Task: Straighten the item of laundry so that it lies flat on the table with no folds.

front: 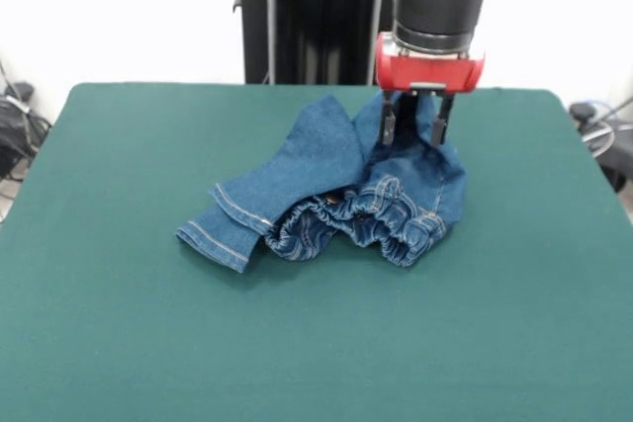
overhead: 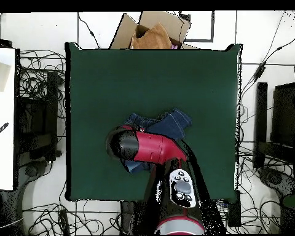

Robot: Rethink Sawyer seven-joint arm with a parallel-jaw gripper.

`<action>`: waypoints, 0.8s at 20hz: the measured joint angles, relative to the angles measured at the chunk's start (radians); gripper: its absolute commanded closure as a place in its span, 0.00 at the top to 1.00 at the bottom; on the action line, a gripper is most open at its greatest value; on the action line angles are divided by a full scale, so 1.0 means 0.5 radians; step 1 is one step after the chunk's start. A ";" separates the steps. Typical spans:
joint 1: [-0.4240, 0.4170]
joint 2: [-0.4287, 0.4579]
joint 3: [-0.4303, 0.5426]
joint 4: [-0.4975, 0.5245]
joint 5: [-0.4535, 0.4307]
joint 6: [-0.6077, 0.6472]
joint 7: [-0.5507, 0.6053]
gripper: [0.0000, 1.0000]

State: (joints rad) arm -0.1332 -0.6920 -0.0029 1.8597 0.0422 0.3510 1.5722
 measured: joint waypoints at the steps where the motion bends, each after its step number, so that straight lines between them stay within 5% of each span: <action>1: 0.001 0.006 0.000 0.000 0.000 0.000 0.000 1.00; 16: 0.066 0.135 -0.021 -0.089 0.000 -0.132 0.000 1.00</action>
State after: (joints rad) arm -0.1002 -0.6244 -0.0136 1.8151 0.0422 0.2851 1.5722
